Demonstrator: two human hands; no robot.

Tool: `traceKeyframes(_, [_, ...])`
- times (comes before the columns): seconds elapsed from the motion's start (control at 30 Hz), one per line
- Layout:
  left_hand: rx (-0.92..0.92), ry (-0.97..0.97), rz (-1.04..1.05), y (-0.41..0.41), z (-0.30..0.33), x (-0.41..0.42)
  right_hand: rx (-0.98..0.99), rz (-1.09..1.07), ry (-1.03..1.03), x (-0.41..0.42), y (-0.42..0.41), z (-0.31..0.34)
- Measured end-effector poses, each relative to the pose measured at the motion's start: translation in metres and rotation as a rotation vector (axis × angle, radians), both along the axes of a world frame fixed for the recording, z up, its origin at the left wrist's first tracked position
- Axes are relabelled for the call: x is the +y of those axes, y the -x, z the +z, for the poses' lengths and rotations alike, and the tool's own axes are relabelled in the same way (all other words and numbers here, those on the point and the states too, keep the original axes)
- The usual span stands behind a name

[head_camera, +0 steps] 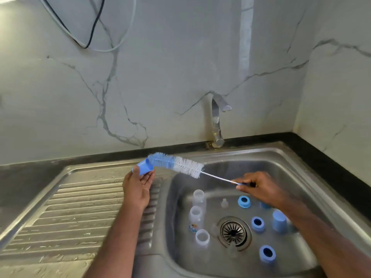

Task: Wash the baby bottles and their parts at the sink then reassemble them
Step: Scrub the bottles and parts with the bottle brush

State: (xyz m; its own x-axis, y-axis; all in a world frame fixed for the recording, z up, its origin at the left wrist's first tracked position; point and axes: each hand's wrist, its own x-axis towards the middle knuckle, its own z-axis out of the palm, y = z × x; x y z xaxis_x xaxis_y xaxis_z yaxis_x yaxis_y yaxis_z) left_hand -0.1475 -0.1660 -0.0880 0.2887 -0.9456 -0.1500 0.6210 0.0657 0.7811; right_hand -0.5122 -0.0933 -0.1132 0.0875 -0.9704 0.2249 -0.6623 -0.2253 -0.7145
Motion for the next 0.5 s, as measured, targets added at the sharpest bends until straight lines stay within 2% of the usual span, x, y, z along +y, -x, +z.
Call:
traceKeyframes(0.17, [-0.033, 0.002, 0.009, -0.009, 0.001, -0.003, -0.014, 0.084, -0.013, 0.004, -0.006, 0.003])
traceKeyframes(0.37, [-0.373, 0.095, -0.175, 0.004, -0.004, 0.003, 0.115, -0.030, 0.142, 0.008, -0.009, 0.008])
traceKeyframes(0.43, [-0.400, 0.130, -0.162, 0.005, -0.004, 0.003, 0.216, -0.136, 0.275, 0.011, -0.008, 0.014])
traceKeyframes(0.5, [-0.395, 0.151, -0.142, 0.008, -0.002, 0.004, 0.437, -0.237, 0.499, 0.008, -0.004, 0.019])
